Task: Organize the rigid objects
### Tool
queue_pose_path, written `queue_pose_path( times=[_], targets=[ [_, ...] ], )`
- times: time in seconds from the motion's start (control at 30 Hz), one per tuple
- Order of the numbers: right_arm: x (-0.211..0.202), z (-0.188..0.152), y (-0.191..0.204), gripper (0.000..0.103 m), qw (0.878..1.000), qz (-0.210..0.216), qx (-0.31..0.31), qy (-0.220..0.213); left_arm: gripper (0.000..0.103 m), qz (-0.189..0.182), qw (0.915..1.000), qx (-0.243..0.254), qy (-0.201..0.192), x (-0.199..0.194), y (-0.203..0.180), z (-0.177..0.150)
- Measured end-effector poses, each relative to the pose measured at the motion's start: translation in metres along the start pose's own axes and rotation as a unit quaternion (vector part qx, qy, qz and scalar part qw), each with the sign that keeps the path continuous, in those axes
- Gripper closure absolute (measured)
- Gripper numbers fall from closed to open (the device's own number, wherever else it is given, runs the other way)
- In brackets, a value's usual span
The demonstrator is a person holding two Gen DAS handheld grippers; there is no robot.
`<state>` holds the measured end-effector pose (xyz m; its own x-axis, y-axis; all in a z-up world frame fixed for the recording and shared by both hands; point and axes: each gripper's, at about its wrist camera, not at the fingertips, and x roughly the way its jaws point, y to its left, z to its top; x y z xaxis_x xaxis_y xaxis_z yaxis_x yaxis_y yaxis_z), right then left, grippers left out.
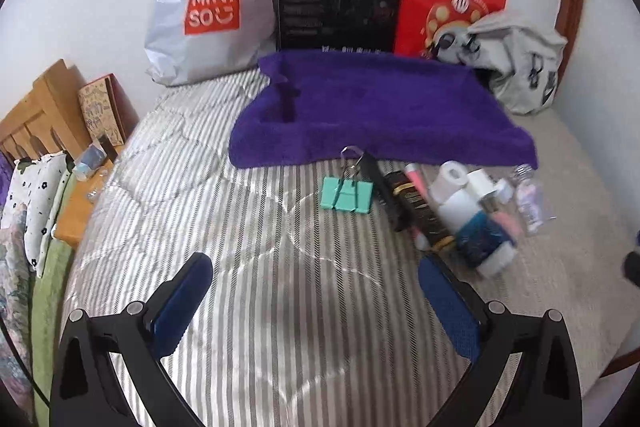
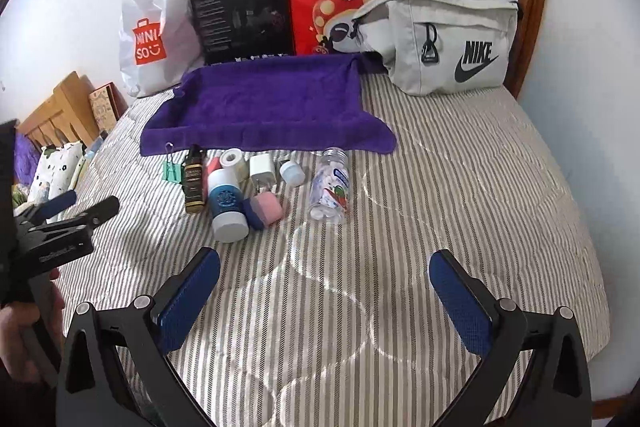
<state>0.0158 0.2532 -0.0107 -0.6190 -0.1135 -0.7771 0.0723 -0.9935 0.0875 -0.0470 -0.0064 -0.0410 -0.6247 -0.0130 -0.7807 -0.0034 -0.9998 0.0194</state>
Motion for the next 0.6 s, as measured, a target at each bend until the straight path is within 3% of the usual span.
queue_pose_path(
  times=[0.3,0.6],
  targets=[
    [0.031,0.001,-0.017,0.000,1.000,-0.009,0.010,0.026,0.000,-0.012,0.9992,0.021,0.032,0.062,-0.004,0.014],
    [0.052,0.009,-0.033,0.000,0.999,-0.019,0.023,0.041,0.005,-0.031,0.9982,0.031,0.039,0.089,-0.004,0.021]
  ],
)
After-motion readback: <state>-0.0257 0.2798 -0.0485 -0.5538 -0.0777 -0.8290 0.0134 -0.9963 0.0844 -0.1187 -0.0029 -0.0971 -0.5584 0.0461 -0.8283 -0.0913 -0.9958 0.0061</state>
